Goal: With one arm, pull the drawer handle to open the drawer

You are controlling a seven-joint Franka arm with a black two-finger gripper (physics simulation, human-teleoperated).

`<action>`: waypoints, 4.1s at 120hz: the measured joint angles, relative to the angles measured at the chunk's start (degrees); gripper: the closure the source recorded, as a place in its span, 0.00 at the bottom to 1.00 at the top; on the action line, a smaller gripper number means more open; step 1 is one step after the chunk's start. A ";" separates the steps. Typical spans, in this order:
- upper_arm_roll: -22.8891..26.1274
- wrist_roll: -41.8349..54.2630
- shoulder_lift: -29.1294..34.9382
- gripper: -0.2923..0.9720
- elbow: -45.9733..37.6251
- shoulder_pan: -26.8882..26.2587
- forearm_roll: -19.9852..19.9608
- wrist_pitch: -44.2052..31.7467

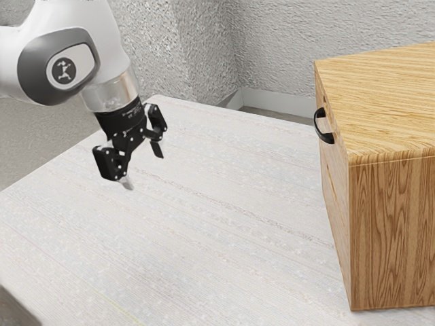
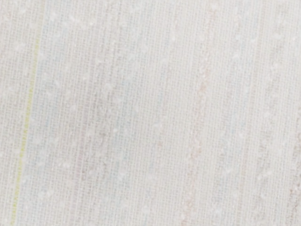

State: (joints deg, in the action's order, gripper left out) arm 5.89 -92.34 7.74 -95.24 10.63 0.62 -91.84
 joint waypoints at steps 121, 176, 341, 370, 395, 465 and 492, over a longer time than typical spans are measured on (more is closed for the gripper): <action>13.93 13.80 -2.59 0.23 4.25 1.64 2.15 -10.69; 14.73 21.81 -3.66 0.23 4.13 0.03 2.22 -15.64; -1.42 28.86 -12.06 0.23 8.50 -17.99 -5.21 -30.28; -1.15 28.32 -13.11 0.35 9.24 -18.28 -5.22 -30.62; -1.15 28.03 -14.21 0.42 10.82 -18.66 -3.98 -31.37; 0.60 28.27 -15.42 0.45 10.88 -18.92 -2.31 -33.32; 1.25 28.42 -15.22 0.45 9.31 -18.31 -1.64 -34.72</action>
State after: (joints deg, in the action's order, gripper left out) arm 7.14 -63.92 -7.48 -85.93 -7.68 -1.03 -126.55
